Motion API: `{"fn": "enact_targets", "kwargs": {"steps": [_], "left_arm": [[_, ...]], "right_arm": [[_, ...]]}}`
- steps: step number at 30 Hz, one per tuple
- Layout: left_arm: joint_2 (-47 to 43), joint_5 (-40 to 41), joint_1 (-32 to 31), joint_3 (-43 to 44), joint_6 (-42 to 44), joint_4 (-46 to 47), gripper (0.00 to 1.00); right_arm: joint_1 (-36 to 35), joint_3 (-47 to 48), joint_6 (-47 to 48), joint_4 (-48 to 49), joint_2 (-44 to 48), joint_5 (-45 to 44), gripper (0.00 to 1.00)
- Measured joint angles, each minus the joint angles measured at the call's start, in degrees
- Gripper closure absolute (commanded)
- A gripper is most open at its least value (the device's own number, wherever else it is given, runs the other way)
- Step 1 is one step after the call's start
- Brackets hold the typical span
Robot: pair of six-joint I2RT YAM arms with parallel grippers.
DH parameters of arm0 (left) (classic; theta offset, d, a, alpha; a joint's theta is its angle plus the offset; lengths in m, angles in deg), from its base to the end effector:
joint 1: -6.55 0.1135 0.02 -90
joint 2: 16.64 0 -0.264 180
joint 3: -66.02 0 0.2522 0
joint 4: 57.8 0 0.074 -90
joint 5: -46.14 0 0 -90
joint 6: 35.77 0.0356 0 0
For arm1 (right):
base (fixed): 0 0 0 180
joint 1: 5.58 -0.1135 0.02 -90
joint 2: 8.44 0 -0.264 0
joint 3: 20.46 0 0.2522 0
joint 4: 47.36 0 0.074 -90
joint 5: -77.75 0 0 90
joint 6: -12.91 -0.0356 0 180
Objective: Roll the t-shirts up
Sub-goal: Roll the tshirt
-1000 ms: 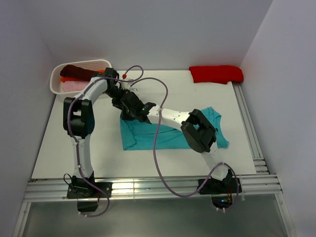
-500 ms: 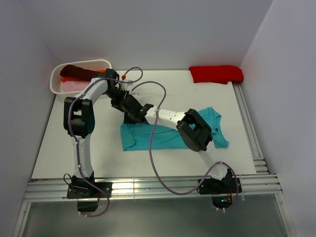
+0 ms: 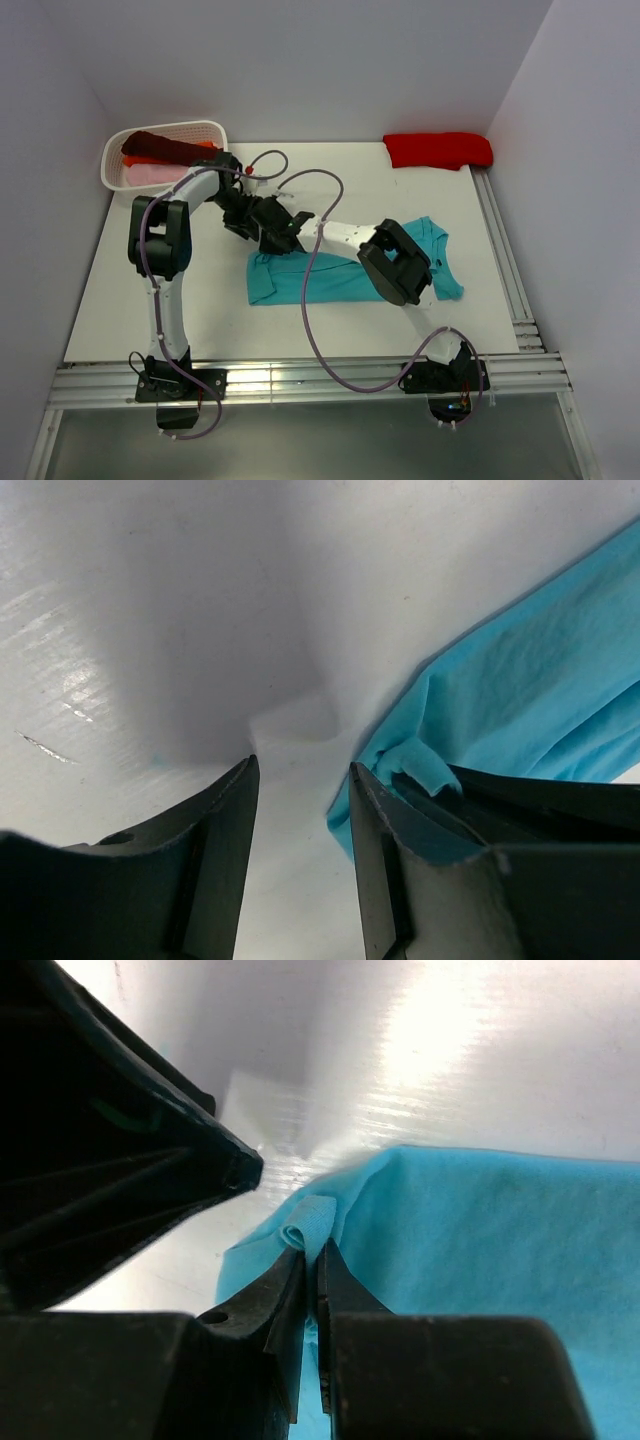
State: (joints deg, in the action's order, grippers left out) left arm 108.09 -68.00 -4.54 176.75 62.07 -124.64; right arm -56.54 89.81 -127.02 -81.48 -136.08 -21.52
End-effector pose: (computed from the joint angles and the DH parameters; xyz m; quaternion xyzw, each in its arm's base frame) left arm 0.4212 -0.0974 0.1643 0.1768 0.9588 -0.2106 0.0721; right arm 0.3130 0.3769 0.1619 0.0182 0.9412 0.2048 0.2681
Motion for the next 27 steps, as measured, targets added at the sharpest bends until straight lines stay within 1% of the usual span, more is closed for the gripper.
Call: {"fn": "enact_targets", "kwargs": {"steps": [7,10,12,13,15,17,20,24,25,27], "left_arm": [[-0.2,-1.5,0.0,0.7,0.1,-0.8,0.48],[-0.4,-1.9,0.1,2.0,0.1,-1.0,0.48],[-0.8,-1.9,0.2,2.1,0.1,-1.1,0.49],[-1.0,-1.9,0.3,2.0,0.0,-1.1,0.49],[-1.5,-1.7,0.6,1.1,0.0,-0.5,0.5],[-2.4,-1.6,1.0,-0.7,-0.1,0.2,0.5],[-3.2,-1.5,2.0,-2.5,-0.2,0.4,0.51],[-3.3,-1.5,3.0,-3.5,-0.6,1.1,0.53],[-3.3,-1.5,3.1,-3.5,-0.6,1.2,0.53],[-3.3,-1.5,3.1,-3.5,-0.9,1.4,0.52]], "right_arm": [[-0.2,-1.8,1.2,2.5,1.0,0.4,0.88],[-0.3,-0.9,2.2,2.3,1.0,1.0,0.78],[-0.4,0.2,2.9,2.0,1.0,1.2,0.74],[-0.5,0.8,3.1,2.1,1.0,1.2,0.67],[-0.7,1.2,3.4,2.8,1.0,1.2,0.62],[-1.0,1.2,3.7,3.1,1.0,1.5,0.54],[-1.3,1.2,4.4,3.3,1.0,1.9,0.48],[-1.9,1.5,4.7,2.3,1.0,1.4,0.43],[-1.9,1.5,4.5,2.1,1.1,1.1,0.41],[-2.1,1.4,4.0,0.8,1.2,0.2,0.4]]}}
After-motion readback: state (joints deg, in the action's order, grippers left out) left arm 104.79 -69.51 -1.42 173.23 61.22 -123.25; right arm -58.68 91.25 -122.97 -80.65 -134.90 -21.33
